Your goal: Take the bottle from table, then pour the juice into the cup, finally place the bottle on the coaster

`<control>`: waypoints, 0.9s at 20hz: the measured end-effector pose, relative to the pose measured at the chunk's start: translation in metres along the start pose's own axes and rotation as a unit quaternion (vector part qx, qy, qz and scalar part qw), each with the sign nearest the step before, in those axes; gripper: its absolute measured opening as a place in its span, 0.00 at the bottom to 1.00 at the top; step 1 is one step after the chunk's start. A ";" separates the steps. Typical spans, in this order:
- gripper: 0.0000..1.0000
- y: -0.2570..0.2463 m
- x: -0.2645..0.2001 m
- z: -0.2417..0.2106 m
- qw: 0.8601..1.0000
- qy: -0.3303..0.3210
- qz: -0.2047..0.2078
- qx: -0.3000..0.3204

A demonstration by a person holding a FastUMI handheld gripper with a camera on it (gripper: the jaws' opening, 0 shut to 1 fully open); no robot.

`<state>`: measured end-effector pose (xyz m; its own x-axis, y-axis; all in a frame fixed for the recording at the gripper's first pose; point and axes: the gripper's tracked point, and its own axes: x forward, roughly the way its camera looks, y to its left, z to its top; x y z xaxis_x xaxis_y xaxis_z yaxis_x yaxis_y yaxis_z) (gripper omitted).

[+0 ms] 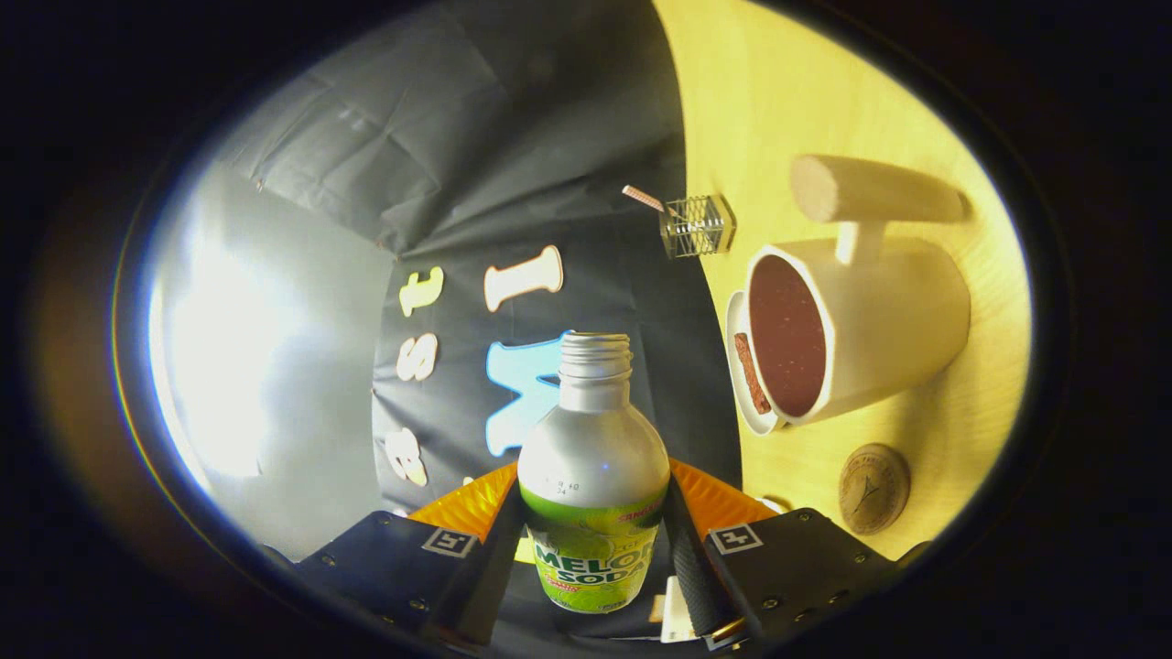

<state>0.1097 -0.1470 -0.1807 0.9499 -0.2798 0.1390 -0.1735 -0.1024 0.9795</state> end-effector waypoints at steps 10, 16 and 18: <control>0.77 -0.006 0.003 -0.023 0.965 0.068 -0.022 -0.254; 0.77 0.003 0.008 -0.039 0.916 0.097 -0.044 -0.386; 0.77 0.004 0.007 -0.044 0.893 0.103 -0.051 -0.435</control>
<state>0.1271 -0.1074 -0.1692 0.9925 -0.1201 -0.0220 0.0992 0.6885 0.7184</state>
